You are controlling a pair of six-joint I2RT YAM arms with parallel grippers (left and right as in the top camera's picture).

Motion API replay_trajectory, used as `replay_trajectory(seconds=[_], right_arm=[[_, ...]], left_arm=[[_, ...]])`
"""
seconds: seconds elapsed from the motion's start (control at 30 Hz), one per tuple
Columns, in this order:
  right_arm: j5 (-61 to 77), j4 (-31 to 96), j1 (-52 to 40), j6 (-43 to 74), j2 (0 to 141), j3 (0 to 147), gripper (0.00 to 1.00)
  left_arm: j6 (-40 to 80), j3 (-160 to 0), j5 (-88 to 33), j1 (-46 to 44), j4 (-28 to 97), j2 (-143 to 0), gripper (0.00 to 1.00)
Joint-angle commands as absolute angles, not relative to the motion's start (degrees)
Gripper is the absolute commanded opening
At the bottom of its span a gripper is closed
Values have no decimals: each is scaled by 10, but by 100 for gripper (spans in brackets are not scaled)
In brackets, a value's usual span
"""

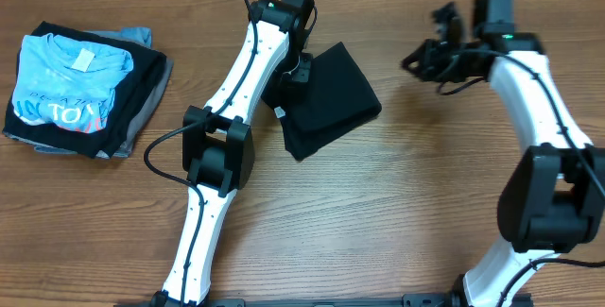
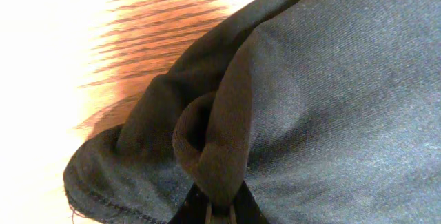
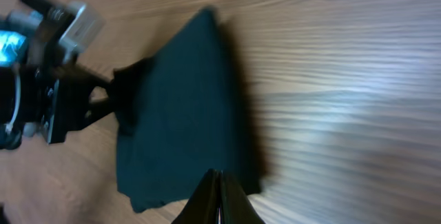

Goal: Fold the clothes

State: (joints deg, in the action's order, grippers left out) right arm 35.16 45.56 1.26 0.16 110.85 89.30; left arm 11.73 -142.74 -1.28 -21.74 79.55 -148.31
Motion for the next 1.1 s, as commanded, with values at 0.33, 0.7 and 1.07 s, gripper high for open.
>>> replay_trajectory(seconds=[0.33, 0.7, 1.07], right_arm=[[400, 322, -114, -32, 1206, 812, 4], [369, 300, -114, -60, 1299, 809, 4], [365, 305, -114, -60, 1299, 809, 4]], left_arm=[[124, -1423, 49, -215, 818, -1473, 4], [127, -1426, 143, -214, 842, -1470, 4], [155, -1509, 129, -209, 862, -1430, 15]])
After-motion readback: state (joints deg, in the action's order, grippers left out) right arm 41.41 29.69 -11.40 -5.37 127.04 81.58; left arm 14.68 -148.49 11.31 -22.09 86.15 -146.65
